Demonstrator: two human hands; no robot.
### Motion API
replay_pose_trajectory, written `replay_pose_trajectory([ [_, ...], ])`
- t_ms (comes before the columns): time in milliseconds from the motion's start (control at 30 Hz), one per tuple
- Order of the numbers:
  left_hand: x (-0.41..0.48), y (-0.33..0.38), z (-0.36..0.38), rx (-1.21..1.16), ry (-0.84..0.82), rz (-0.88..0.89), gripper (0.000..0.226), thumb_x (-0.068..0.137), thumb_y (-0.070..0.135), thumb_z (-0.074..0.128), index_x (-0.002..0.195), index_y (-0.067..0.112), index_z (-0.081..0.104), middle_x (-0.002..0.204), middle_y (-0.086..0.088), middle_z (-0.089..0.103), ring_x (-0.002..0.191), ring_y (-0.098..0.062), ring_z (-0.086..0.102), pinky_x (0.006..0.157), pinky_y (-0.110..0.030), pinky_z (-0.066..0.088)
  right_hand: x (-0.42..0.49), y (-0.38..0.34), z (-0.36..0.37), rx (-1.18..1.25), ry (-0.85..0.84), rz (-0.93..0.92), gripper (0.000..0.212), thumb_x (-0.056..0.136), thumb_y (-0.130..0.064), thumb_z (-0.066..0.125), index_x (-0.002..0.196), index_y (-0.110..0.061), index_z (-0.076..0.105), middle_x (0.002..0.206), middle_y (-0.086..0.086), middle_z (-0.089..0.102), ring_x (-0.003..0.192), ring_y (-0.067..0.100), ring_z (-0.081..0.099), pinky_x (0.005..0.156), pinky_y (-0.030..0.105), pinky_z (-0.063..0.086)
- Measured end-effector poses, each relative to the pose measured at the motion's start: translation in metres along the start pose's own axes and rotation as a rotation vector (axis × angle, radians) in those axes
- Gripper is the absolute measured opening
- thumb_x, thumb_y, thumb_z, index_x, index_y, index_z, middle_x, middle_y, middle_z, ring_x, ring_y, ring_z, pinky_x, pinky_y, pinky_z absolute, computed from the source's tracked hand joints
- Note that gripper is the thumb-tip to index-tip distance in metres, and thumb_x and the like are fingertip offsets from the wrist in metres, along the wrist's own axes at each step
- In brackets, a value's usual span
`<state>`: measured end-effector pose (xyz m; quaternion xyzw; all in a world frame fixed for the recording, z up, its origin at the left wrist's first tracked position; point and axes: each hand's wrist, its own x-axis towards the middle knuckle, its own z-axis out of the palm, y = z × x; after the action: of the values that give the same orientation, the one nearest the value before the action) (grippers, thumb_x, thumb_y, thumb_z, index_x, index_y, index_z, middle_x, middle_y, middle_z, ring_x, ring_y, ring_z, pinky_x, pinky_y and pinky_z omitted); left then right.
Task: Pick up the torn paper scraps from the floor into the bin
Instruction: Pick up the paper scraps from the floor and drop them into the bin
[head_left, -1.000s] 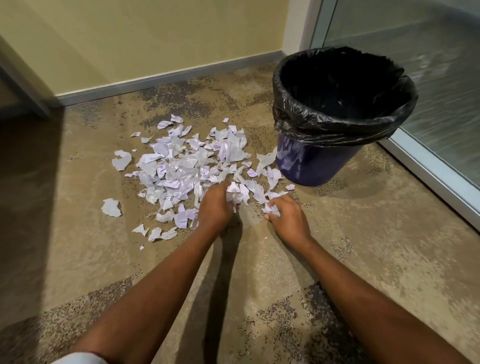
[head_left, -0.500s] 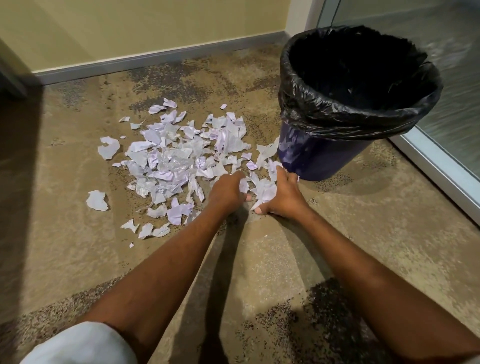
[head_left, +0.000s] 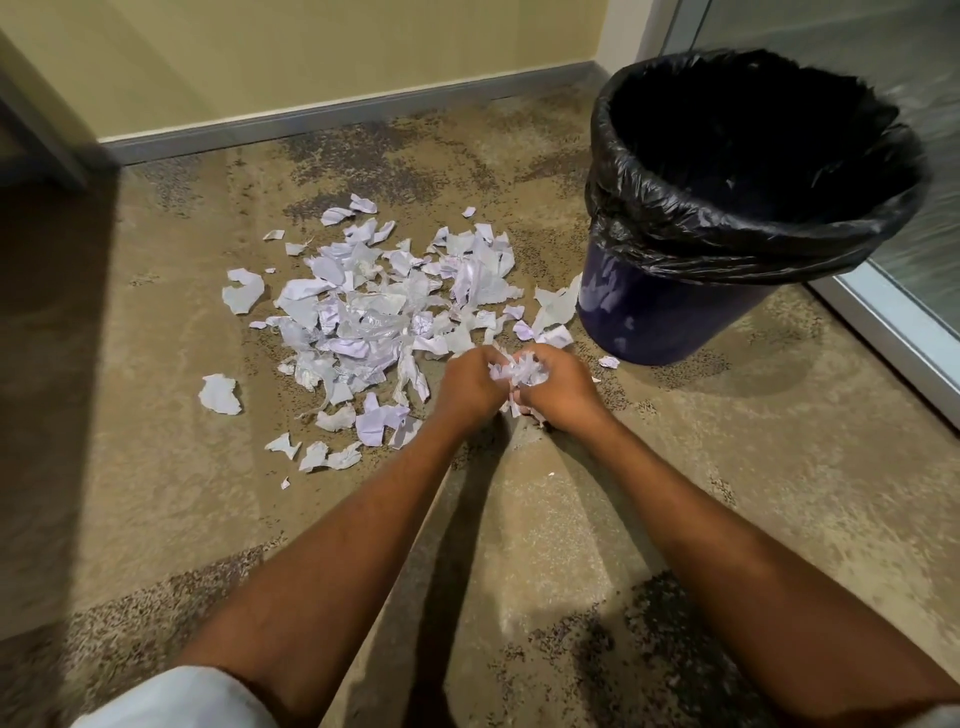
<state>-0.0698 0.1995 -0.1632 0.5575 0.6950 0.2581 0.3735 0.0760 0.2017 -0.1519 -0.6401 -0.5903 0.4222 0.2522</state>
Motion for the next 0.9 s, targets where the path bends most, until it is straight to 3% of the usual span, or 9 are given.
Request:
replay_pose_trajectory([
  [67,-0.007,0.0,0.0,-0.104,0.006,-0.052,0.01,0.09,0.017,0.077,0.099,0.018,0.071,0.093,0.0,0.071,0.075,-0.012,0.061,0.062,-0.028,0.046,-0.005,0.0,0.002,0.074,0.014,0.049,0.041,0.083,0.005,0.08,0.107,-0.028,0.071,0.094,-0.009,0.073,0.082,0.008,0.069,0.059,0.018,0.053],
  [200,-0.019,-0.001,-0.003,-0.238,0.016,-0.115,0.011,0.085,0.016,0.079,0.089,0.022,0.071,0.09,-0.002,0.078,0.087,-0.021,0.077,0.086,-0.047,0.064,-0.014,-0.001,0.001,0.18,0.012,0.092,0.044,0.081,0.005,0.082,0.114,-0.024,0.075,0.098,-0.005,0.078,0.089,0.013,0.074,0.065,0.022,0.056],
  [300,-0.028,0.009,-0.013,-0.309,0.011,-0.127,0.016,0.086,0.009,0.08,0.092,0.022,0.073,0.085,-0.003,0.08,0.081,-0.024,0.079,0.084,-0.049,0.066,-0.021,-0.009,-0.006,0.21,0.011,0.082,0.043,0.083,0.007,0.081,0.108,-0.027,0.075,0.095,-0.005,0.078,0.085,0.011,0.074,0.06,0.02,0.056],
  [367,-0.035,0.02,-0.022,-0.344,0.019,-0.11,0.017,0.087,0.006,0.079,0.095,0.021,0.074,0.087,-0.005,0.08,0.085,-0.029,0.079,0.079,-0.042,0.065,-0.022,-0.018,-0.012,0.209,0.002,0.063,0.044,0.082,0.007,0.08,0.11,-0.027,0.075,0.097,-0.005,0.079,0.088,0.015,0.076,0.065,0.028,0.063],
  [467,-0.044,0.035,-0.037,-0.403,0.06,-0.078,0.017,0.088,0.005,0.078,0.095,0.02,0.074,0.09,-0.004,0.079,0.086,-0.03,0.079,0.077,-0.05,0.067,-0.022,-0.036,-0.024,0.174,0.005,0.003,0.048,0.079,0.006,0.083,0.116,-0.024,0.076,0.097,-0.007,0.078,0.088,0.014,0.074,0.069,0.029,0.06],
  [600,-0.052,0.064,-0.055,-0.415,0.15,-0.008,0.014,0.086,0.01,0.078,0.094,0.021,0.074,0.086,0.001,0.078,0.076,-0.015,0.073,0.056,-0.028,0.054,-0.027,-0.068,-0.045,0.144,0.043,-0.121,0.047,0.073,0.005,0.087,0.113,-0.02,0.079,0.094,-0.006,0.079,0.082,0.011,0.069,0.07,0.028,0.056],
  [767,-0.053,0.103,-0.075,-0.479,0.187,0.093,0.011,0.086,0.013,0.08,0.093,0.02,0.076,0.09,-0.003,0.08,0.079,-0.024,0.079,0.071,-0.048,0.067,-0.036,-0.105,-0.079,0.168,0.11,-0.26,0.044,0.072,0.007,0.084,0.102,-0.023,0.079,0.094,0.0,0.081,0.093,0.028,0.078,0.081,0.051,0.066],
  [900,-0.05,0.147,-0.09,-0.5,0.241,0.215,0.013,0.087,0.013,0.082,0.094,0.022,0.077,0.097,0.0,0.079,0.086,-0.021,0.079,0.07,-0.041,0.066,-0.039,-0.133,-0.111,0.222,0.188,-0.355,0.044,0.073,0.006,0.084,0.106,-0.023,0.079,0.095,-0.001,0.081,0.093,0.027,0.078,0.08,0.055,0.065],
])
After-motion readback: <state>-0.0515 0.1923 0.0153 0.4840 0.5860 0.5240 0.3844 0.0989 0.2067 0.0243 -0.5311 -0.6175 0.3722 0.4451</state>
